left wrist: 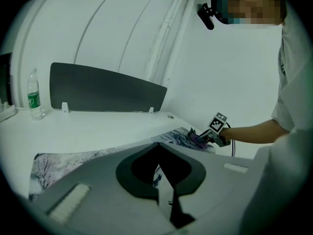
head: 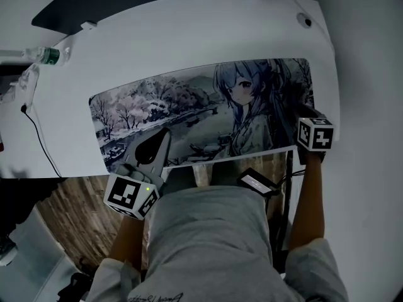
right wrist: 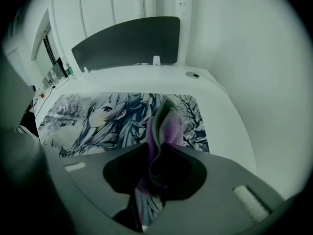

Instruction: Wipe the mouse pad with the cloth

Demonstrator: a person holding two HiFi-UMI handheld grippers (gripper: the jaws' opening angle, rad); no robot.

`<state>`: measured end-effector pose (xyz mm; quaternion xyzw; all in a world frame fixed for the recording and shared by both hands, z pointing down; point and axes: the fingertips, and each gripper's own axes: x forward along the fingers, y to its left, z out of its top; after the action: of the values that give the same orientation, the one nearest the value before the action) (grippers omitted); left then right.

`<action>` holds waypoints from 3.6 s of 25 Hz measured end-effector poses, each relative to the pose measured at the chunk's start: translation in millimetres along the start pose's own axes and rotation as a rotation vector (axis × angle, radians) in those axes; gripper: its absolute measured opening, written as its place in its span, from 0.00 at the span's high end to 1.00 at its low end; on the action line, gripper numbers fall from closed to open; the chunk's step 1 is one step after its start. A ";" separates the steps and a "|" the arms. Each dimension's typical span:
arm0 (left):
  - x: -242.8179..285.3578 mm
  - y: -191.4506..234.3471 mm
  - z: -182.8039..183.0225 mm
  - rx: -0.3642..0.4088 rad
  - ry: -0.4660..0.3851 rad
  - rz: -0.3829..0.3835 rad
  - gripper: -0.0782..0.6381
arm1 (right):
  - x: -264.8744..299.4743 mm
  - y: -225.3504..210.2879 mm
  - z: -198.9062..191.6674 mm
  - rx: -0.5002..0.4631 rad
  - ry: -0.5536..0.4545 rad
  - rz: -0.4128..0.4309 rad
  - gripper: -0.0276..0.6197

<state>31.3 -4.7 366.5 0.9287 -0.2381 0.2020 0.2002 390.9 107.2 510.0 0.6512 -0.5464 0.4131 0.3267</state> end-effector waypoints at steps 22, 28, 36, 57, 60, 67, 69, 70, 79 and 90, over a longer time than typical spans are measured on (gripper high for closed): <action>-76.2 73.3 -29.8 -0.076 -0.014 0.109 0.87 | 12.1 116.3 9.3 0.004 0.003 0.066 0.81; -85.0 90.6 -30.7 -0.084 -0.022 0.109 0.87 | 16.7 143.7 12.2 -0.010 0.012 0.079 0.81; -106.9 124.8 -36.8 -0.062 -0.032 0.079 0.87 | 19.8 193.7 18.8 -0.017 0.003 0.083 0.81; -185.5 213.7 -63.9 -0.076 -0.049 0.077 0.87 | 31.7 359.8 31.9 -0.073 0.014 0.173 0.81; -192.3 220.4 -65.5 -0.079 -0.053 0.081 0.87 | 32.3 384.1 33.8 -0.082 0.014 0.201 0.81; -209.0 232.2 -69.7 -0.100 -0.074 0.107 0.87 | 35.4 444.0 37.6 -0.119 0.024 0.294 0.81; -215.1 236.8 -72.9 -0.108 -0.083 0.117 0.87 | 35.7 462.3 38.6 -0.139 0.027 0.325 0.81; -218.0 239.0 -74.5 -0.113 -0.086 0.122 0.87 | 35.9 471.2 39.4 -0.150 0.029 0.341 0.81; -247.4 259.6 -89.4 -0.161 -0.098 0.196 0.87 | 40.4 552.1 45.7 -0.223 0.055 0.489 0.81; -282.5 279.2 -104.4 -0.216 -0.096 0.297 0.87 | 42.7 637.9 47.9 -0.340 0.077 0.635 0.81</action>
<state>-371.4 -78.9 398.0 0.8649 -0.4021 0.1580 0.2554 -224.0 -74.5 510.4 0.3693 -0.7698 0.4212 0.3060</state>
